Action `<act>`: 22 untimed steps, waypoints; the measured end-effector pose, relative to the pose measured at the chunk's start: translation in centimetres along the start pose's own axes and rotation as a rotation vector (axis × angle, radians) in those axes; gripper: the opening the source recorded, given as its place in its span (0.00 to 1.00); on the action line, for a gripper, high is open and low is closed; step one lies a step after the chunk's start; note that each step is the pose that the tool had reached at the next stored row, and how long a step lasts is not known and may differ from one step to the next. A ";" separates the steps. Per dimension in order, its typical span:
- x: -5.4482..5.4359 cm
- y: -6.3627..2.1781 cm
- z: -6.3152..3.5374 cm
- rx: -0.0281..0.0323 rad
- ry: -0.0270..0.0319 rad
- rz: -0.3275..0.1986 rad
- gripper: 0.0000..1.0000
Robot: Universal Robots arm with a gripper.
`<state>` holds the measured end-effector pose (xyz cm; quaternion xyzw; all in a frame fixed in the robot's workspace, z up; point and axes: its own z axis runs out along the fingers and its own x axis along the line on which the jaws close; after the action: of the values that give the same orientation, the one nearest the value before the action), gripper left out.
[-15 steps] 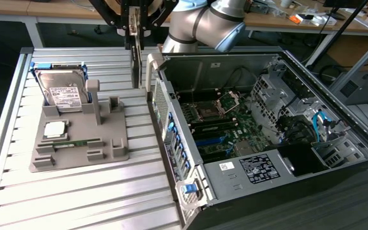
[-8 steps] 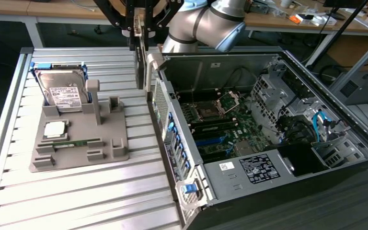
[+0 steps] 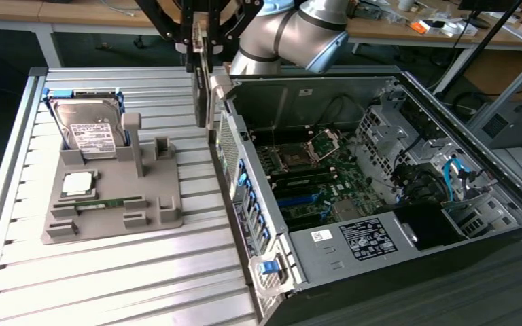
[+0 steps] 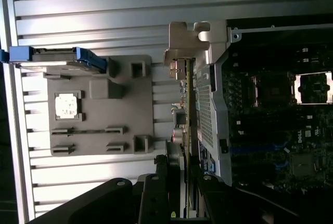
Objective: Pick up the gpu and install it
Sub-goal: 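Pick up the gpu and move the gpu toward the slot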
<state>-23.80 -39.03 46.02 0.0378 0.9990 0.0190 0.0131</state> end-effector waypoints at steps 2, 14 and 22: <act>-0.1 -0.04 0.00 -0.0001 0.0000 0.000 0.27; -0.5 -0.26 0.02 -0.0001 0.0000 0.000 0.27; -1.0 -0.36 0.04 -0.0002 -0.0001 0.000 0.27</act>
<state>-22.82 -39.46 45.99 0.0378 0.9990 0.0191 0.0131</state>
